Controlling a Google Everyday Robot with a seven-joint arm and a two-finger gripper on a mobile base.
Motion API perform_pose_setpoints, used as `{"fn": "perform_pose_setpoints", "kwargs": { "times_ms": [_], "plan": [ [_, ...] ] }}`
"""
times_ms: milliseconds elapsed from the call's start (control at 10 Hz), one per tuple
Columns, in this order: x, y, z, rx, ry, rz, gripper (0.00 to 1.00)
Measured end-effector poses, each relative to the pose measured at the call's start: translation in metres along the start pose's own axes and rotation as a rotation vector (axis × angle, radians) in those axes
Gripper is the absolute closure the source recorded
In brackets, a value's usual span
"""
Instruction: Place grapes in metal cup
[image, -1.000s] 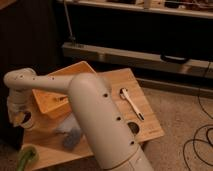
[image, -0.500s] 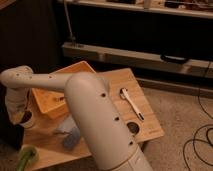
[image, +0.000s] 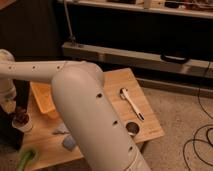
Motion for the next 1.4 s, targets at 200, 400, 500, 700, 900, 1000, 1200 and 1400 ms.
{"fn": "perform_pose_setpoints", "kwargs": {
  "times_ms": [200,400,500,700,900,1000,1200,1400],
  "plan": [
    [0.011,-0.011,-0.038,0.023,0.082,0.01,0.98],
    [0.044,-0.017,-0.079,0.052,0.178,0.06,0.98],
    [0.055,-0.015,-0.094,0.064,0.2,0.079,0.98],
    [0.074,0.004,-0.146,0.106,0.248,0.14,0.98],
    [0.096,0.04,-0.179,0.132,0.28,0.2,0.98],
    [0.104,0.06,-0.193,0.145,0.278,0.231,0.98],
    [0.125,0.103,-0.212,0.162,0.273,0.303,0.98],
    [0.148,0.149,-0.225,0.171,0.272,0.383,0.98]
  ]
}}
